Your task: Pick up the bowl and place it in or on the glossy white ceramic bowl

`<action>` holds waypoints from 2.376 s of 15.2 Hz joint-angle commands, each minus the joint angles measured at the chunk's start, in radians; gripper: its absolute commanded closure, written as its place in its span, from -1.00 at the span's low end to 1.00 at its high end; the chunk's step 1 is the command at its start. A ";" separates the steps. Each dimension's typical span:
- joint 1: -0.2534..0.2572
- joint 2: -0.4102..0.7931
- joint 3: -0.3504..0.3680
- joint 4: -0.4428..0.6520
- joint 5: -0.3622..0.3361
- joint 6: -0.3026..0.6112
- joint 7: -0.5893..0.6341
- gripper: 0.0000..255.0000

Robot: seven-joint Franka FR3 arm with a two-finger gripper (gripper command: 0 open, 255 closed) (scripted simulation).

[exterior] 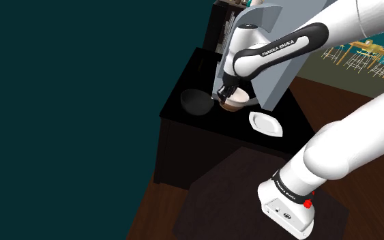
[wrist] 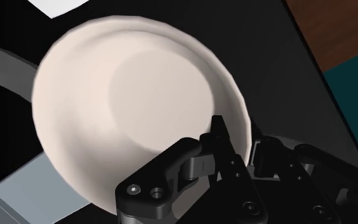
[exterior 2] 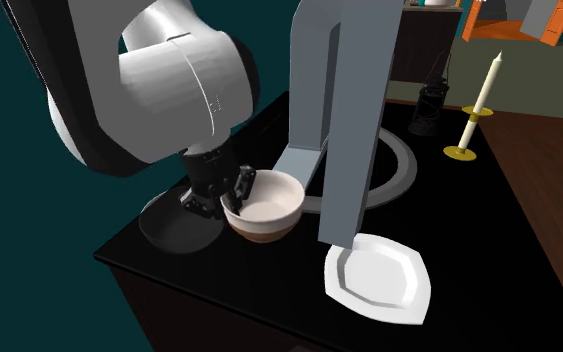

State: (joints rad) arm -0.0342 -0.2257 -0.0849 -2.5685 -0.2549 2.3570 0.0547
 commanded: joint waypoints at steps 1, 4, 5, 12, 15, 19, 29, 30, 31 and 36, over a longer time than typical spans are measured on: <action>0.002 -0.022 0.000 0.010 0.005 -0.032 -0.007 1.00; 0.004 -0.050 0.001 0.029 0.013 -0.078 -0.017 1.00; 0.005 -0.058 0.002 0.036 0.015 -0.093 -0.020 1.00; 0.009 -0.110 0.005 0.089 0.029 -0.196 -0.039 1.00; 0.020 -0.093 0.019 0.125 0.039 -0.219 -0.024 1.00; 0.056 0.009 0.069 0.241 0.061 -0.245 0.044 1.00; 0.123 0.255 0.151 0.526 0.070 -0.306 0.179 1.00; 0.122 0.260 0.151 0.518 0.068 -0.294 0.182 1.00; 0.122 0.265 0.150 0.510 0.066 -0.281 0.184 1.00; 0.122 0.293 0.149 0.474 0.057 -0.219 0.198 1.00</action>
State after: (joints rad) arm 0.0882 0.0640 0.0651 -2.0838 -0.1959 2.1235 0.2504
